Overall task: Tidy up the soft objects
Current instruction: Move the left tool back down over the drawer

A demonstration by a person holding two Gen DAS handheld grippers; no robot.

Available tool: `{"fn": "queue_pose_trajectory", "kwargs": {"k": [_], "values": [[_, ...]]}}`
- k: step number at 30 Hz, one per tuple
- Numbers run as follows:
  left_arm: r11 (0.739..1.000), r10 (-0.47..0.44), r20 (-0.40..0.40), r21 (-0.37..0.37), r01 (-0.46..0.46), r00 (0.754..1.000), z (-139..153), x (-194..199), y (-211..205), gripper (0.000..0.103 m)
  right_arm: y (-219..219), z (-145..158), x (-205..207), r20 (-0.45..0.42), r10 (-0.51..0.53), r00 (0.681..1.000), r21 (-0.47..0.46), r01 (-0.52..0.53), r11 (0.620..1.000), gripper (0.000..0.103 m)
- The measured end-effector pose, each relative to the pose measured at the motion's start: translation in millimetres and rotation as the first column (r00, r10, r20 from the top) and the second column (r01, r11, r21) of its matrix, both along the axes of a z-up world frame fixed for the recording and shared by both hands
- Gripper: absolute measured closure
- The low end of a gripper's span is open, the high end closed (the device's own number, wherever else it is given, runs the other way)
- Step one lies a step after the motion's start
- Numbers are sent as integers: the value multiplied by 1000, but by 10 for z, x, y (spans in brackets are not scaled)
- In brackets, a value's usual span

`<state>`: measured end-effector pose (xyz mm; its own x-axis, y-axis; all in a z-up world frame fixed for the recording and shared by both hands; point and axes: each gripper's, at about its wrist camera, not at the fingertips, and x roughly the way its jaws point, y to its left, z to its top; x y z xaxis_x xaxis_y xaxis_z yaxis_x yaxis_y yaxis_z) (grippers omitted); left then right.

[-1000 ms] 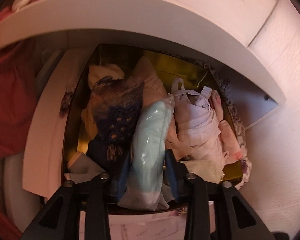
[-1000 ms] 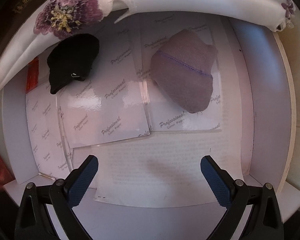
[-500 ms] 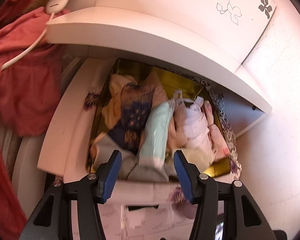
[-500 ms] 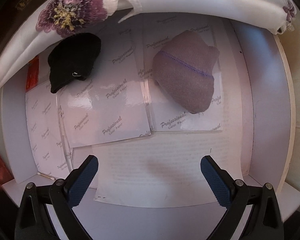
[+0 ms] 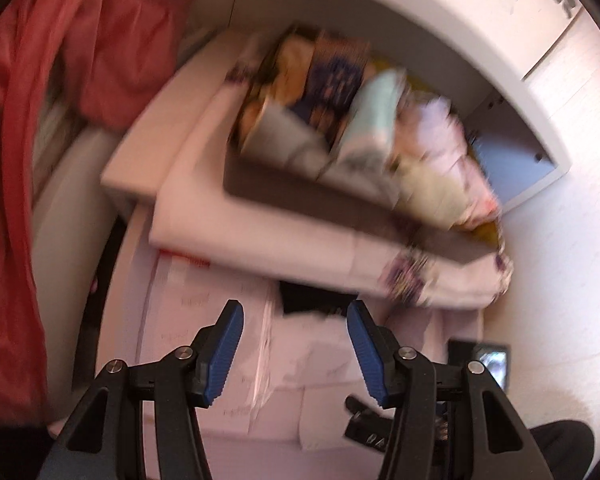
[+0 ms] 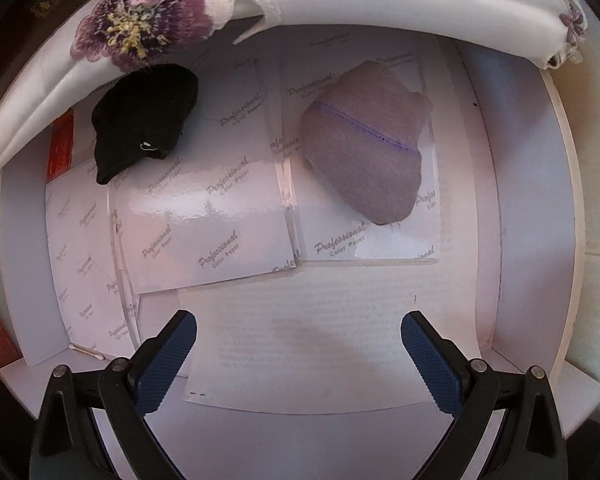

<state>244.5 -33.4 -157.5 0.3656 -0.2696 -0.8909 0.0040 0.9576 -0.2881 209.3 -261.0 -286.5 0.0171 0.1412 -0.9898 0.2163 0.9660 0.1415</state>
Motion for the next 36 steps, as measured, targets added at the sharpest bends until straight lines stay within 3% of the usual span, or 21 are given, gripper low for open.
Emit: {"fn": "queue_pose_trajectory", "kwargs": {"k": [6, 8, 9, 10, 21, 36], "values": [[1000, 3, -78, -24, -5, 997, -266, 0, -32, 48, -46, -49, -67, -25, -11, 1000, -12, 10, 1000, 0], [1000, -4, -80, -18, 3, 997, -317, 23, -85, 39, -56, -63, -86, -30, -10, 999, -15, 10, 1000, 0], [1000, -13, -85, -19, 12, 996, -347, 43, -123, 29, -58, -70, -95, -33, -9, 999, -17, 9, 1000, 0], [1000, -24, -87, -20, 22, 996, -364, 56, -147, 27, -60, -78, -108, -36, -8, 999, -19, 7, 1000, 0], [971, -221, -72, 77, 226, 973, -558, 195, -721, 27, -197, -138, -211, -46, -41, 998, -24, 40, 999, 0], [959, -244, -97, 122, 254, 965, -827, 504, -951, 22, -201, -163, -216, -50, -62, 997, -21, 61, 998, 0]]}}
